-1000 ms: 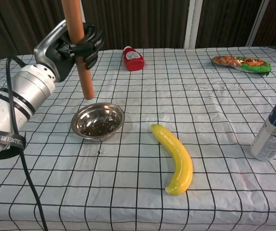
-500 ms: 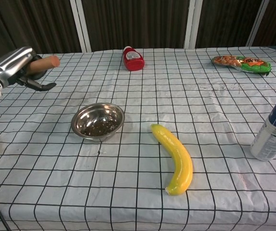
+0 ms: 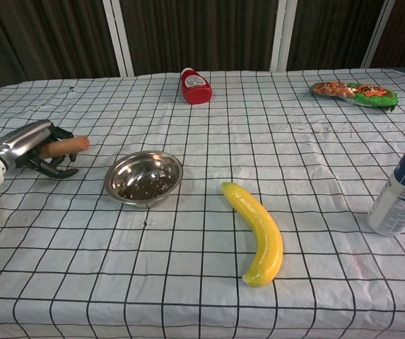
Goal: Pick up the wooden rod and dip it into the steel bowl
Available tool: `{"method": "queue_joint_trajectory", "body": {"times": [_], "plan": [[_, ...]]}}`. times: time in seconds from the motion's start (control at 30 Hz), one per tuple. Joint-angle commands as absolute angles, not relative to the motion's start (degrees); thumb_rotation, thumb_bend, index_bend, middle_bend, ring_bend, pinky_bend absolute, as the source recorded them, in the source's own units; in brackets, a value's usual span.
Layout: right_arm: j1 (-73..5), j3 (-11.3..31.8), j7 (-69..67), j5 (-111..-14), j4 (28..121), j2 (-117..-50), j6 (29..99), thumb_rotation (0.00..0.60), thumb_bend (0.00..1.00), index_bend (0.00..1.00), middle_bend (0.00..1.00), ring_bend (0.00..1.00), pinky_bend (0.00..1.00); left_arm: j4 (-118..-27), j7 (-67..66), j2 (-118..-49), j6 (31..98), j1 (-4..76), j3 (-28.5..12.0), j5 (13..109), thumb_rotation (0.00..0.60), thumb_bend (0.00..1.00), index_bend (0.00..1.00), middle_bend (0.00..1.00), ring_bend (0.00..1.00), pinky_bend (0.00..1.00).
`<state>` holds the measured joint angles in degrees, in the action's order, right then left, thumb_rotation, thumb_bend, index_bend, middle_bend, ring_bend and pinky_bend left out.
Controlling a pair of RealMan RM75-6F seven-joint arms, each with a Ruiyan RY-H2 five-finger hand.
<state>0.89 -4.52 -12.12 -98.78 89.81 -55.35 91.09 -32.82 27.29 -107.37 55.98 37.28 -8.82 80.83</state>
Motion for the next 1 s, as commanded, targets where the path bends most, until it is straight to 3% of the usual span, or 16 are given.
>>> {"method": "queue_joint_trajectory", "body": {"times": [0.03,0.23,0.47,0.67,0.77,0.87,1.0], "plan": [[0.9,-4.5,-12.3,-98.7,89.8,-55.3,91.2,0.6,0.37,0.0,0.0,0.0,0.0,-35.5,29.5,-106.7,54.4,37.4,-8.4,80.4,0.6,0.25,0.23,0.38,0.21,0.36],[1.0,-4.4,-12.7,-98.6,89.6,-55.2,91.4,0.6,0.37,0.0,0.0,0.0,0.0,-38.7,27.8,-104.6,52.9,37.4,-7.2,80.8,0.595,0.26,0.13,0.26,0.09,0.23],[1.1,-4.5,-12.9,-98.7,89.5,-55.2,91.6,0.6,0.37,0.0,0.0,0.0,0.0,-44.2,26.8,-101.4,54.4,36.8,-6.5,81.6,0.574,0.26,0.11,0.23,0.06,0.21],[1.2,-4.4,-13.0,-98.6,89.4,-55.1,91.8,0.6,0.37,0.0,0.0,0.0,0.0,-51.8,22.0,-95.9,67.0,35.0,-6.4,86.4,0.572,0.28,0.12,0.21,0.03,0.15],[1.3,-4.3,-13.0,-98.2,89.4,-55.1,91.7,0.6,0.37,0.0,0.0,0.0,0.0,-60.4,14.5,-89.2,73.0,32.2,-4.0,89.9,0.58,0.28,0.12,0.21,0.03,0.15],[1.3,-4.2,-12.4,-97.7,89.6,-55.3,91.3,0.6,0.37,0.0,0.0,0.0,0.0,-76.0,1.3,-78.7,76.0,27.0,0.4,91.0,0.596,0.3,0.1,0.21,0.03,0.14],[1.2,-4.2,-10.6,-97.7,90.1,-55.7,90.9,0.6,0.37,0.0,0.0,0.0,0.0,-85.8,-13.0,-74.2,86.1,18.0,4.8,92.6,0.6,0.32,0.08,0.16,0.01,0.07]]}}
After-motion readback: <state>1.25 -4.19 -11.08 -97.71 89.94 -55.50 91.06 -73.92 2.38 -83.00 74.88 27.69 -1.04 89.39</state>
